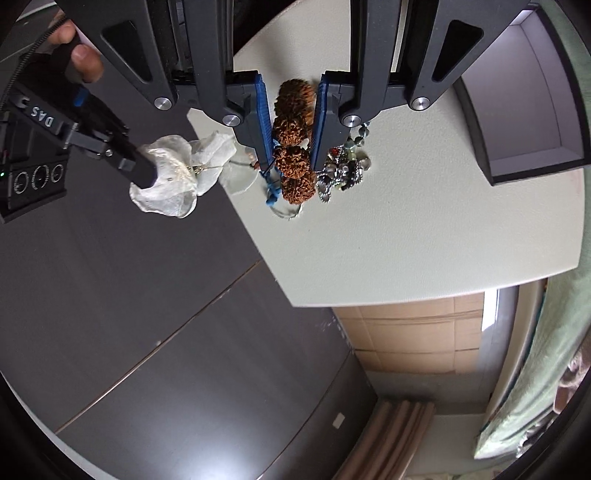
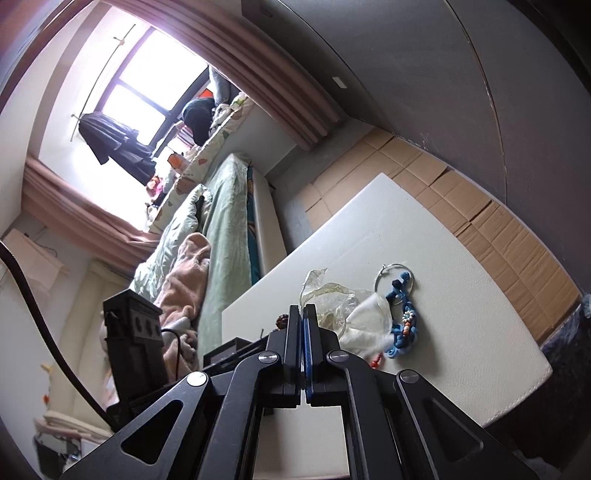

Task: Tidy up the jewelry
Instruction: 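Grasp the brown bead bracelet with the left gripper while the right gripper sets the cloth aside, then carry the brown bead bracelet into the black box and open the left gripper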

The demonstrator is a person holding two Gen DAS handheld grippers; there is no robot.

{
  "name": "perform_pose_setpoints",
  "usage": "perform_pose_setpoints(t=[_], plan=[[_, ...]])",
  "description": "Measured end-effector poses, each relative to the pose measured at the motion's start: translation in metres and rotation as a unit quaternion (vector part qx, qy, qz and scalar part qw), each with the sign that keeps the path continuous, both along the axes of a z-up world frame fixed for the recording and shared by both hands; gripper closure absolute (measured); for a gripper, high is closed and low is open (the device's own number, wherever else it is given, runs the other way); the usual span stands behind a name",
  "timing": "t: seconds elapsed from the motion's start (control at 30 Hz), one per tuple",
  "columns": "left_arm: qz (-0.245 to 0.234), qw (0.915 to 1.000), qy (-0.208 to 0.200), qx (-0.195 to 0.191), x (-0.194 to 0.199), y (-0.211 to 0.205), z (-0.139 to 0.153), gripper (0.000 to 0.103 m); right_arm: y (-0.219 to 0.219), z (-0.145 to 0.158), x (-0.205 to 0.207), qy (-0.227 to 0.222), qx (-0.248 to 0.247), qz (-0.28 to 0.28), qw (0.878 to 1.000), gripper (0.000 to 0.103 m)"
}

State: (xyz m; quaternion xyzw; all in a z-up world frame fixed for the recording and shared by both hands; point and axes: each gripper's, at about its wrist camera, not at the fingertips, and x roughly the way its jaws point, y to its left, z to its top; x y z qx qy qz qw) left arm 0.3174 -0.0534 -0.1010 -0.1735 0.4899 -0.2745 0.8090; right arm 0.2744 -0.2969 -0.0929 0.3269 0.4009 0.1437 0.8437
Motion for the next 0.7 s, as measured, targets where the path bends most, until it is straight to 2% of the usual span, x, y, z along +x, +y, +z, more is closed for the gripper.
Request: perform_pose_setpoints(t=[0.17, 0.27, 0.7], plan=[[0.017, 0.9995, -0.013, -0.024, -0.004, 0.022, 0.017, 0.085, 0.006, 0.007, -0.006, -0.027, 0.010, -0.001, 1.000, 0.100], [0.030, 0.9989, -0.023, -0.026, -0.010, 0.037, 0.028, 0.085, 0.014, 0.011, -0.007, -0.042, 0.019, 0.006, 0.999, 0.100], [0.103, 0.9927, -0.061, 0.016, -0.036, 0.108, 0.069, 0.085, 0.084, 0.017, -0.002, -0.077, 0.053, 0.097, 0.991, 0.100]])
